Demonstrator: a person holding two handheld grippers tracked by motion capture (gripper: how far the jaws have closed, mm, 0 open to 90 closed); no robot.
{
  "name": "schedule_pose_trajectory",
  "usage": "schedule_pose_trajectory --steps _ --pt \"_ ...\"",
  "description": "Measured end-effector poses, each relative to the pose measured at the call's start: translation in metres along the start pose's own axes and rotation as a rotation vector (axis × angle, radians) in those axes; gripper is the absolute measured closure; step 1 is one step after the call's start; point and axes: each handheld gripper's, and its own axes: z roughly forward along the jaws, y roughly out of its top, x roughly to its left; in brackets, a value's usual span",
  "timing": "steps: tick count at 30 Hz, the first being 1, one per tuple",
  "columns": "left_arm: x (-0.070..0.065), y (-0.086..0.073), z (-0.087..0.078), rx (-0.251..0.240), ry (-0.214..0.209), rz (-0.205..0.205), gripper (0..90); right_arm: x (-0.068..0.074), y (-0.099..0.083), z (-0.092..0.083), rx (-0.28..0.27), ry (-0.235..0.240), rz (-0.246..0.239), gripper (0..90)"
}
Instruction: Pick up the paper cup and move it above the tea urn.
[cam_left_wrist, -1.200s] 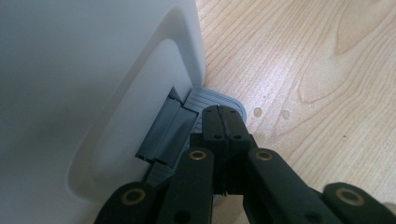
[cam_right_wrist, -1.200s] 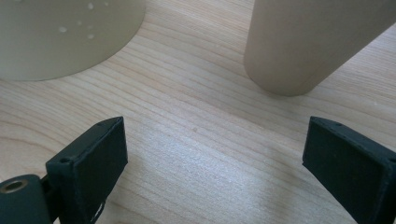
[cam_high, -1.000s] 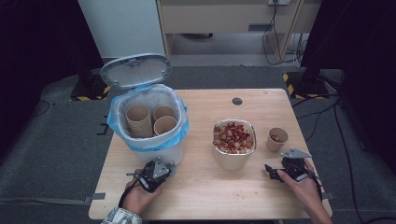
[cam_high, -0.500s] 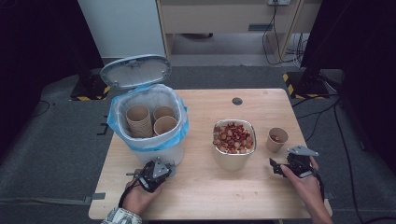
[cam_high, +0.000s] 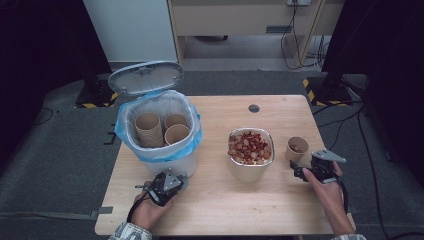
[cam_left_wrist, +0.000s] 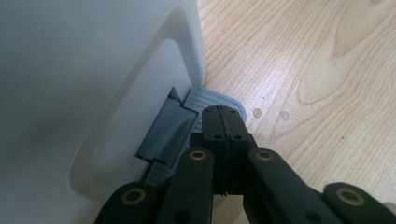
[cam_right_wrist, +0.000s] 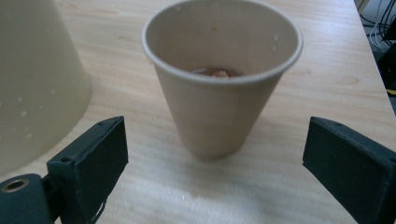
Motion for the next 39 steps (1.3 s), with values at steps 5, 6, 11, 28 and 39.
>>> schedule_pose_trajectory --steps 5,6,11,28,39 --pt "0.0 0.0 0.0 -0.001 -0.001 -0.001 89.9 -0.002 0.007 0.007 -0.029 0.001 0.018 6.9" --pt "0.0 0.0 0.0 -0.002 -0.002 -0.002 89.9 -0.003 0.008 0.009 -0.033 0.003 0.022 6.9" --pt "0.001 0.0 0.0 -0.005 -0.005 -0.009 89.9 -0.005 0.015 0.021 -0.046 0.018 0.044 7.0" --pt "-0.001 0.0 0.0 -0.001 0.001 0.003 89.9 -0.005 0.02 0.039 -0.082 0.022 0.054 17.4" --pt "-0.001 0.0 0.0 -0.001 -0.002 -0.002 89.9 -0.007 0.019 0.04 -0.099 0.037 0.004 26.9"
